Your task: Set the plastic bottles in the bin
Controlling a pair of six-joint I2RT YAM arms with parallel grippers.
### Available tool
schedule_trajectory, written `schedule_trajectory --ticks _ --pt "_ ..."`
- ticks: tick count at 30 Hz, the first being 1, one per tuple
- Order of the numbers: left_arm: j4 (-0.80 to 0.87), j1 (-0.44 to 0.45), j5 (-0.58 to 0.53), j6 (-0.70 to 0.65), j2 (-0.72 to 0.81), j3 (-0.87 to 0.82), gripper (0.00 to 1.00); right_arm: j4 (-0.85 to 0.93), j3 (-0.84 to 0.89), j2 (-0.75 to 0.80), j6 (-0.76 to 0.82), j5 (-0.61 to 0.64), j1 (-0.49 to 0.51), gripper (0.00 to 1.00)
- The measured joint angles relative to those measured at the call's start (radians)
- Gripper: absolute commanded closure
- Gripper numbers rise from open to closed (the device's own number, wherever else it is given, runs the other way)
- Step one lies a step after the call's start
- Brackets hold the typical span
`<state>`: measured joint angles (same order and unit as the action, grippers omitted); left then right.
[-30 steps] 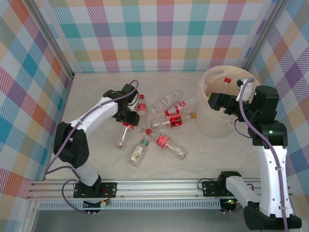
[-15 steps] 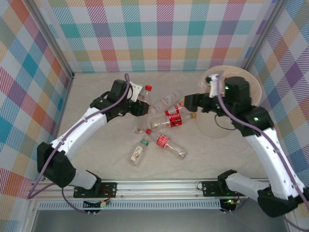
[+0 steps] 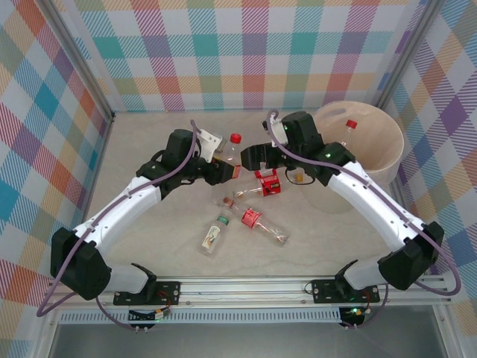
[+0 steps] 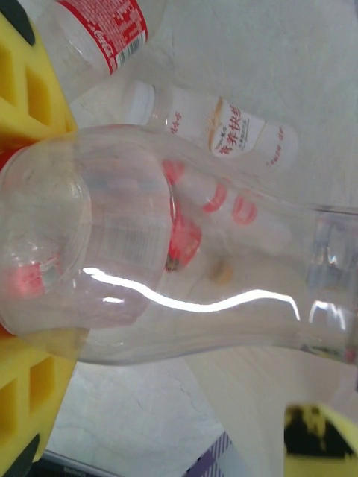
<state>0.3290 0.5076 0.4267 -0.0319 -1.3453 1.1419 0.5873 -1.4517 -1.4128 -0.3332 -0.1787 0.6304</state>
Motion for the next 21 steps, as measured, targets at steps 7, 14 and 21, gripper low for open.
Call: schedule_trajectory --ticks 7,14,21 --pt "-0.014 0.0 0.063 -0.004 0.0 -0.005 0.81 -0.082 -0.035 -0.096 -0.021 -0.105 -0.013 0.14" --pt "-0.068 0.0 0.092 -0.003 0.0 -0.022 0.81 -0.151 -0.035 -0.145 -0.06 -0.167 -0.025 0.24" --pt "-0.087 0.0 0.107 0.006 0.0 -0.039 0.8 -0.207 -0.014 -0.15 -0.093 -0.201 -0.041 0.4"
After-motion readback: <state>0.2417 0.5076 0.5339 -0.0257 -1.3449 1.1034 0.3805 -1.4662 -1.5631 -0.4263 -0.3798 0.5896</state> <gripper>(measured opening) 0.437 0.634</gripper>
